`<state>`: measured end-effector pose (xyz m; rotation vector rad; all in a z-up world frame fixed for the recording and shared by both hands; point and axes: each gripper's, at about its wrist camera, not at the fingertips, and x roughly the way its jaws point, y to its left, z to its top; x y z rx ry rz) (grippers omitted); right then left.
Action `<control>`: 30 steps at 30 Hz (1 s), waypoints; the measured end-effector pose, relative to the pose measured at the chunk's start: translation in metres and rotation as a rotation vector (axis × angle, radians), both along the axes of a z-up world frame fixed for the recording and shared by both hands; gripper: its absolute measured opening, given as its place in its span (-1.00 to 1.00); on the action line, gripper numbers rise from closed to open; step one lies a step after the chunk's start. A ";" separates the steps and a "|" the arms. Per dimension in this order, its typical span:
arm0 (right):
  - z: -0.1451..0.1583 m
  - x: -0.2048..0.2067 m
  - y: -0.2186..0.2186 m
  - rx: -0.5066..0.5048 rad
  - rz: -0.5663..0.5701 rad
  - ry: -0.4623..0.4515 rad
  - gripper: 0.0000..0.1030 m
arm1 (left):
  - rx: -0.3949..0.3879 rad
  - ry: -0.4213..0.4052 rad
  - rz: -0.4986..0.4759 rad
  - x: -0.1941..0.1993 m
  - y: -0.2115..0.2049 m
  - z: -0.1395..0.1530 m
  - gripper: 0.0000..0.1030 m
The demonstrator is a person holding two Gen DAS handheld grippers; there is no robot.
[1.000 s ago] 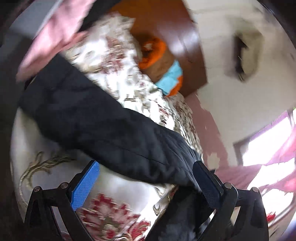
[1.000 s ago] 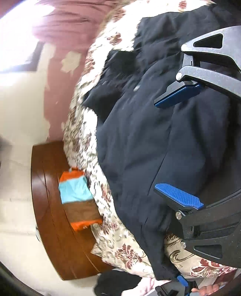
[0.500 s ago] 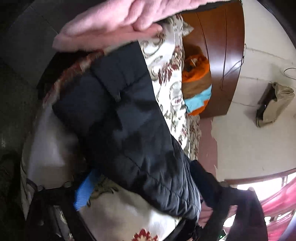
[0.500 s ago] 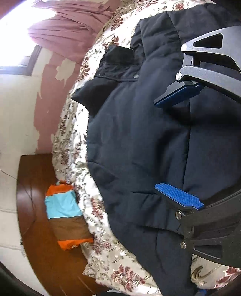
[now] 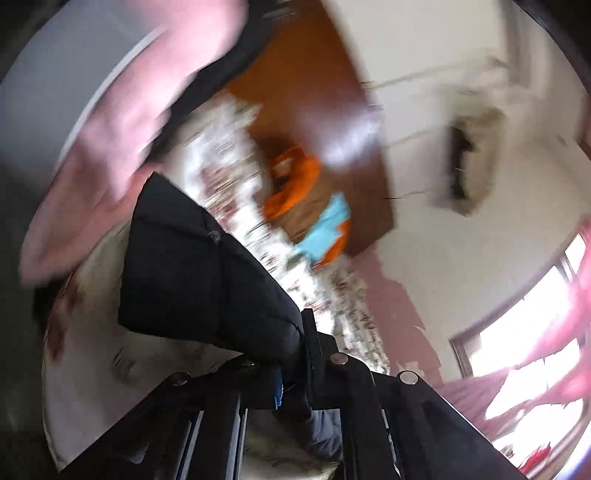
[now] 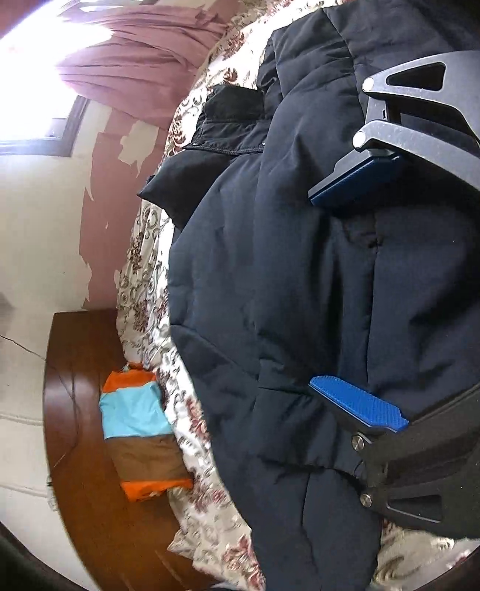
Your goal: Fold large clothes
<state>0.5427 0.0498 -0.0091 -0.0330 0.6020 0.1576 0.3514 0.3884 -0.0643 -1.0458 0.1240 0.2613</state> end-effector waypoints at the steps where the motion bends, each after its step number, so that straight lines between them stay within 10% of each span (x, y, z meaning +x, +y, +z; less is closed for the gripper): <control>1: 0.004 -0.004 -0.004 0.024 0.010 -0.021 0.74 | 0.060 -0.027 -0.014 0.002 -0.004 0.015 -0.84; 10: 0.050 -0.051 -0.065 0.058 0.078 -0.113 0.74 | 0.403 -0.247 -0.241 0.020 -0.093 0.112 -0.84; 16: 0.067 -0.068 -0.139 0.088 0.004 -0.124 0.74 | 0.589 -0.212 -0.535 0.047 -0.197 0.148 -0.84; 30: 0.030 -0.086 -0.277 0.264 -0.150 0.000 0.74 | 0.741 0.044 -0.907 0.095 -0.358 0.077 -0.84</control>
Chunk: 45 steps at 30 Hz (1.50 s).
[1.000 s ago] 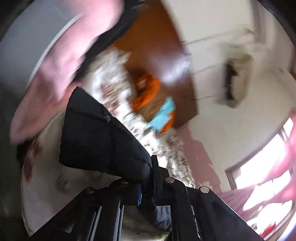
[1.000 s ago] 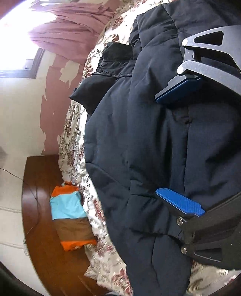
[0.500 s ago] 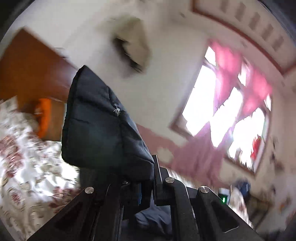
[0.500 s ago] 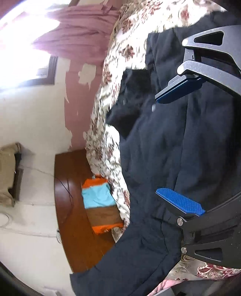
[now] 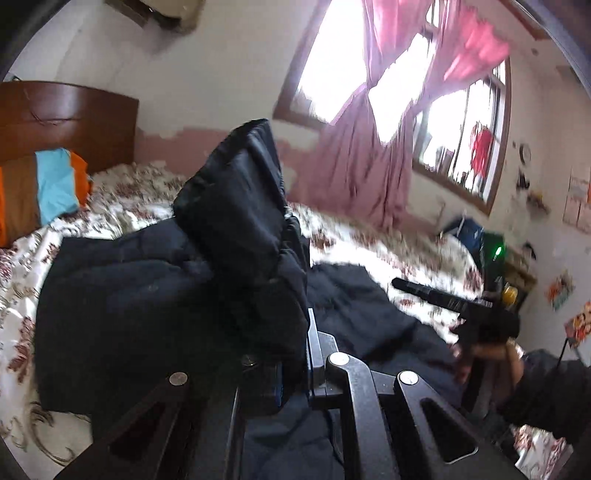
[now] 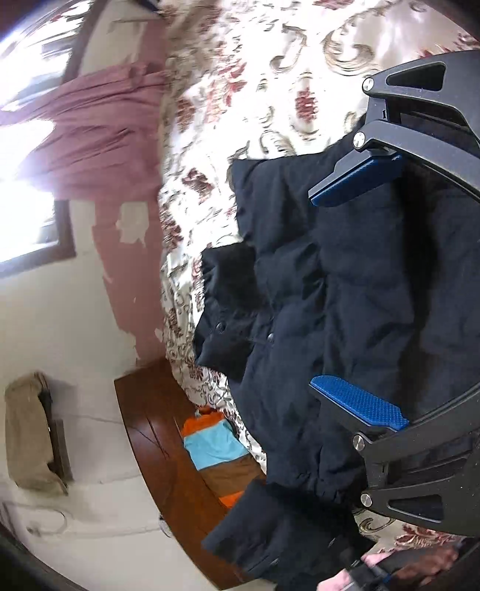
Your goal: Fold large clothes
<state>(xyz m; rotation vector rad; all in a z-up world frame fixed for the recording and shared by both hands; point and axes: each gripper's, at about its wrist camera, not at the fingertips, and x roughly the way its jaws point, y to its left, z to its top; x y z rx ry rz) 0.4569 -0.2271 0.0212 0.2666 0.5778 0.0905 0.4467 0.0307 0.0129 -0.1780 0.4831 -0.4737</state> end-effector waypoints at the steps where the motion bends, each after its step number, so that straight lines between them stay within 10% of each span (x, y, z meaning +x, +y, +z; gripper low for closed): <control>1: -0.006 0.001 -0.002 0.024 0.002 0.013 0.74 | 0.012 0.021 -0.006 0.003 -0.006 -0.005 -0.84; 14: -0.092 0.028 0.010 0.609 0.288 0.244 0.74 | 0.208 0.166 -0.117 0.004 -0.040 -0.047 -0.44; 17: -0.100 0.030 0.019 0.643 0.318 0.263 0.75 | 0.200 0.185 -0.137 0.003 -0.039 -0.047 -0.26; 20: -0.103 0.035 0.028 0.653 0.346 0.278 0.75 | 0.149 0.180 -0.179 -0.002 -0.037 -0.044 0.65; 28: -0.114 0.049 0.063 0.560 0.338 0.370 0.70 | 0.061 0.070 -0.161 -0.016 -0.020 -0.019 0.70; 38: -0.110 0.042 0.087 0.559 0.314 0.424 -0.82 | -0.045 0.038 0.190 -0.009 0.062 0.005 0.80; 45: -0.014 0.011 0.057 0.448 0.292 0.124 -0.90 | -0.162 0.038 0.321 -0.012 0.108 0.005 0.83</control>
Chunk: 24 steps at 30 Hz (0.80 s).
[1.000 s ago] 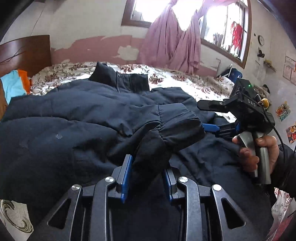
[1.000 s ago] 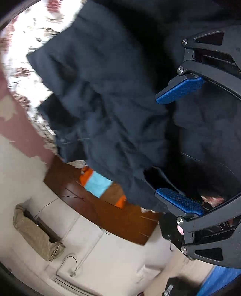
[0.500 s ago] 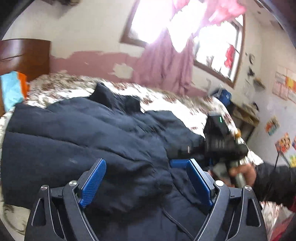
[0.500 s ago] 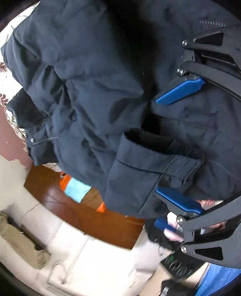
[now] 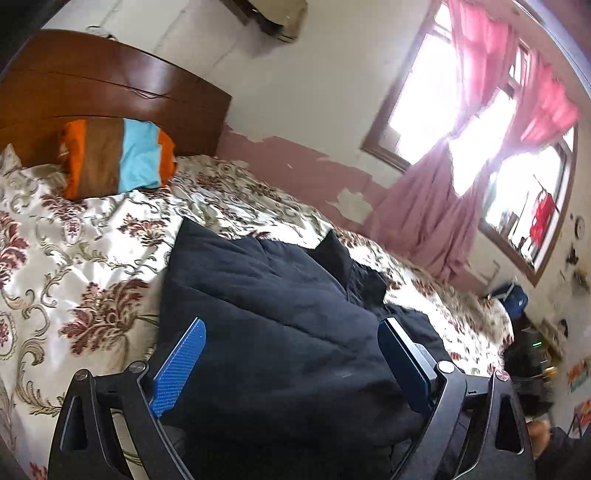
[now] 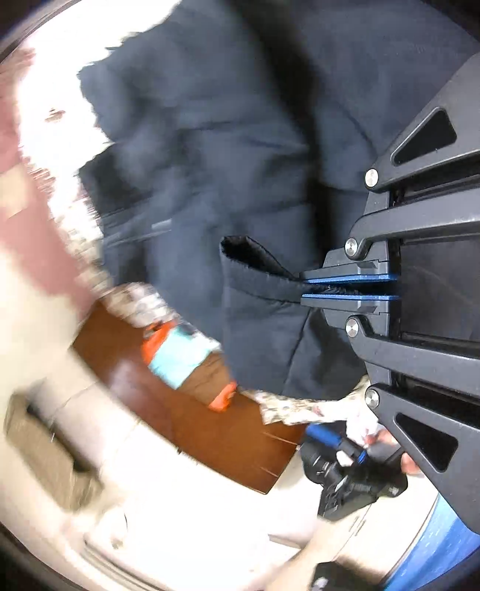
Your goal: Fold large clothes
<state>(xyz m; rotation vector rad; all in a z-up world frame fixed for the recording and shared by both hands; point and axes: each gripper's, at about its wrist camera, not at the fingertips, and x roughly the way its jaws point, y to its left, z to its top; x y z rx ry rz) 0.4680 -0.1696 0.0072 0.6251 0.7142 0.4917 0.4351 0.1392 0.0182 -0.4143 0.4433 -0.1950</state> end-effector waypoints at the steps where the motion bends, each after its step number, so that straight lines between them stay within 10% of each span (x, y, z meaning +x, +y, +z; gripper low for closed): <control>1: 0.018 -0.004 -0.007 -0.026 -0.028 -0.056 -0.91 | -0.007 -0.005 0.009 -0.001 0.002 0.000 0.83; 11: 0.074 -0.005 -0.089 -0.135 -0.309 -0.192 -0.91 | 0.035 -0.003 0.004 0.003 -0.010 -0.008 0.84; 24: -0.042 0.041 -0.124 -0.246 -0.410 0.074 -0.92 | 0.179 0.163 0.029 0.030 -0.034 -0.040 0.84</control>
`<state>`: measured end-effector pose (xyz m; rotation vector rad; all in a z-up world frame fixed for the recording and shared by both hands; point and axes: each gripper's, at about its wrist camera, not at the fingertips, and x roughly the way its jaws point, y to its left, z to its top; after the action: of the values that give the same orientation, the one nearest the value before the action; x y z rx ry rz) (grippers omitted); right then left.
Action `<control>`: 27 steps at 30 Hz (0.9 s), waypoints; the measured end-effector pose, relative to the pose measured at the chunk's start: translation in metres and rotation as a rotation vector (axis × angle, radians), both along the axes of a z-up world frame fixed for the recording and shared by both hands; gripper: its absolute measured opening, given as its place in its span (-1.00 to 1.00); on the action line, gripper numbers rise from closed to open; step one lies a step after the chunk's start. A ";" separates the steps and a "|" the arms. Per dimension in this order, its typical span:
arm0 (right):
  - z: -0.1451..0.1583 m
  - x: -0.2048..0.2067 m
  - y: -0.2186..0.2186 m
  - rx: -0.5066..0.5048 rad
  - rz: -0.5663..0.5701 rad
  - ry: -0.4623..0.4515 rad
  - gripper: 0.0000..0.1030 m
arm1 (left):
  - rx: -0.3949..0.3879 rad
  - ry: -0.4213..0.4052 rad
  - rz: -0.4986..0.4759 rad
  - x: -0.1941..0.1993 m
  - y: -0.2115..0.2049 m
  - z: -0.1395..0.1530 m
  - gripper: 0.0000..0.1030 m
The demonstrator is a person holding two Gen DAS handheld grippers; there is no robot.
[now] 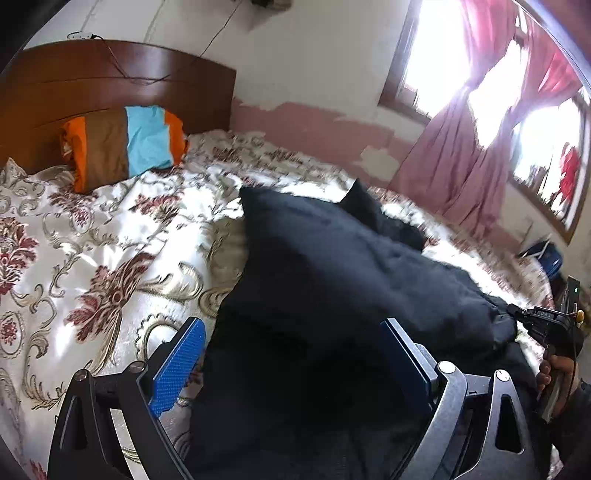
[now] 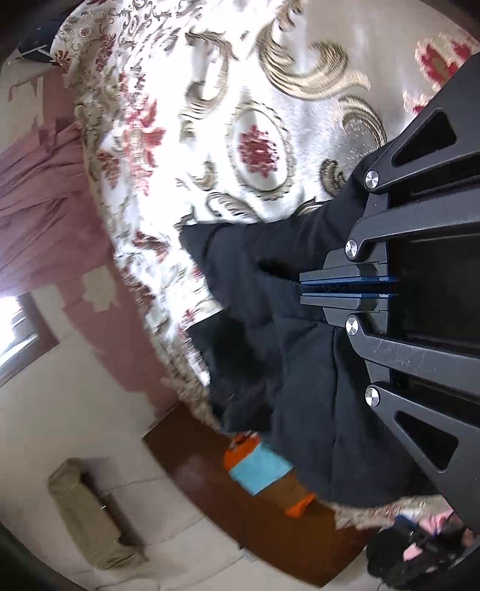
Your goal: Fold large clothes
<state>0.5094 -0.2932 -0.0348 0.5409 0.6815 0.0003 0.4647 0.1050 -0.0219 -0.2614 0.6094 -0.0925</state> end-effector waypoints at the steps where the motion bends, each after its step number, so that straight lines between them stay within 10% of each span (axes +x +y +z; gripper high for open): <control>1: -0.001 0.002 0.002 -0.012 0.005 0.010 -0.92 | -0.003 0.012 0.003 0.002 0.000 -0.002 0.84; 5: 0.016 -0.006 0.016 -0.216 -0.037 0.007 -0.84 | -0.063 -0.021 -0.015 0.001 0.000 0.001 0.84; 10: 0.045 -0.012 0.046 -0.364 0.057 -0.144 0.05 | 0.007 -0.070 -0.093 0.015 -0.035 0.020 0.84; 16: 0.039 0.016 0.092 -0.363 0.393 -0.099 0.07 | 0.163 -0.022 -0.164 0.058 -0.087 0.030 0.84; 20: 0.018 0.035 0.100 -0.365 0.441 -0.008 0.07 | 0.180 0.070 -0.204 0.087 -0.101 0.017 0.84; 27: -0.017 0.054 0.108 -0.386 0.478 0.126 0.08 | 0.438 0.099 -0.228 0.085 -0.133 -0.016 0.84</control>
<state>0.5630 -0.1857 -0.0518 -0.0012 0.8963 0.2785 0.5494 -0.0281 -0.0378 0.2292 0.7392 -0.1628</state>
